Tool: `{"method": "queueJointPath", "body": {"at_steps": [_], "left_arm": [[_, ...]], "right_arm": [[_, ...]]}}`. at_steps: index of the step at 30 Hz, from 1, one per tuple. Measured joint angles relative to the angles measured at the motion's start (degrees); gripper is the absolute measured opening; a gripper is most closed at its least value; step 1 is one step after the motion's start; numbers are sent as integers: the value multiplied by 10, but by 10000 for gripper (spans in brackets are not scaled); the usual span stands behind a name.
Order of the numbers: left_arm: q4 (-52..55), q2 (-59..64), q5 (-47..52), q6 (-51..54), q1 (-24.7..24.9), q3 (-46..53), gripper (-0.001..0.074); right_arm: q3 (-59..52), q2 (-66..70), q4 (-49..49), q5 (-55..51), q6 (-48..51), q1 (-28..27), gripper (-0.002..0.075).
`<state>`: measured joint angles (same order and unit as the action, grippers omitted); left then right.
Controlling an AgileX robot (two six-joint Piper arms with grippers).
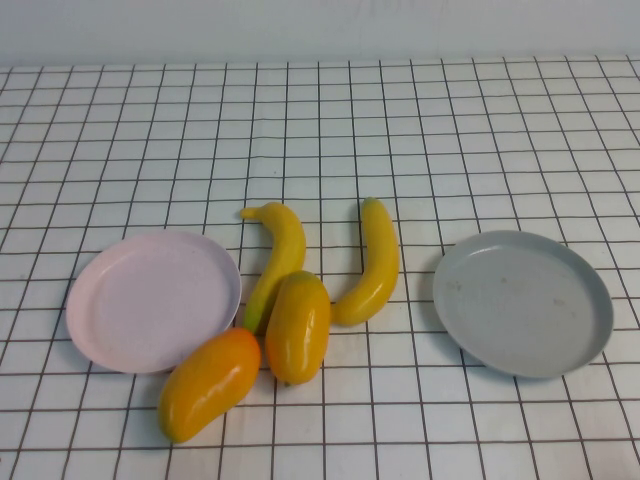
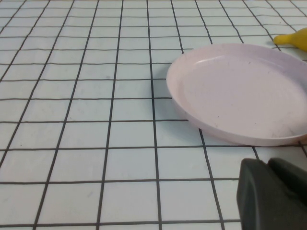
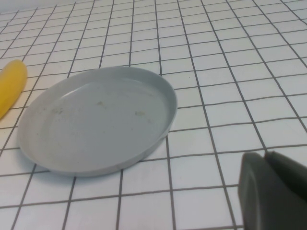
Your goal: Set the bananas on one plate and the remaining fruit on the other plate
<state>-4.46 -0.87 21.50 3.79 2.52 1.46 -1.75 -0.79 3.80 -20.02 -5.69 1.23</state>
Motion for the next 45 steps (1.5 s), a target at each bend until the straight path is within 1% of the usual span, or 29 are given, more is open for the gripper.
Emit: {"method": "queueJointPath", "body": {"at_steps": [6,8,10,14,15,17,22,31,33,36,39,41,45], "left_arm": [[0,0,0,0,0,0,-4],[-21,0,-5,-13,0,0,-4],[-78,0,-25,-60,0,0,-4],[-266,0,-73,-183,0,0,-4],[-300,0,-82,-201,0,0,-4],[-332,0,-100,-213,0,0,-4],[-350,0,-145,-214,0,0,-4],[-359,0,-151,-206,0,0,-4],[-359,0,-146,-190,0,0,-4],[-358,0,-82,-103,0,-26,-4],[-355,8,12,36,0,-94,-4],[-352,40,68,112,0,-151,-4],[-321,141,174,195,0,-256,-4]], "right_arm": [[0,0,0,0,0,0,-18],[0,0,0,0,0,0,-18],[0,0,0,0,0,0,-18],[0,0,0,0,0,0,-18],[0,0,0,0,0,0,-18],[0,0,0,0,0,0,-18],[0,0,0,0,0,0,-18],[0,0,0,0,0,0,-18],[0,0,0,0,0,0,-18],[0,0,0,0,0,0,-18],[0,0,0,0,0,0,-18],[0,0,0,0,0,0,-18],[0,0,0,0,0,0,-18]]}}
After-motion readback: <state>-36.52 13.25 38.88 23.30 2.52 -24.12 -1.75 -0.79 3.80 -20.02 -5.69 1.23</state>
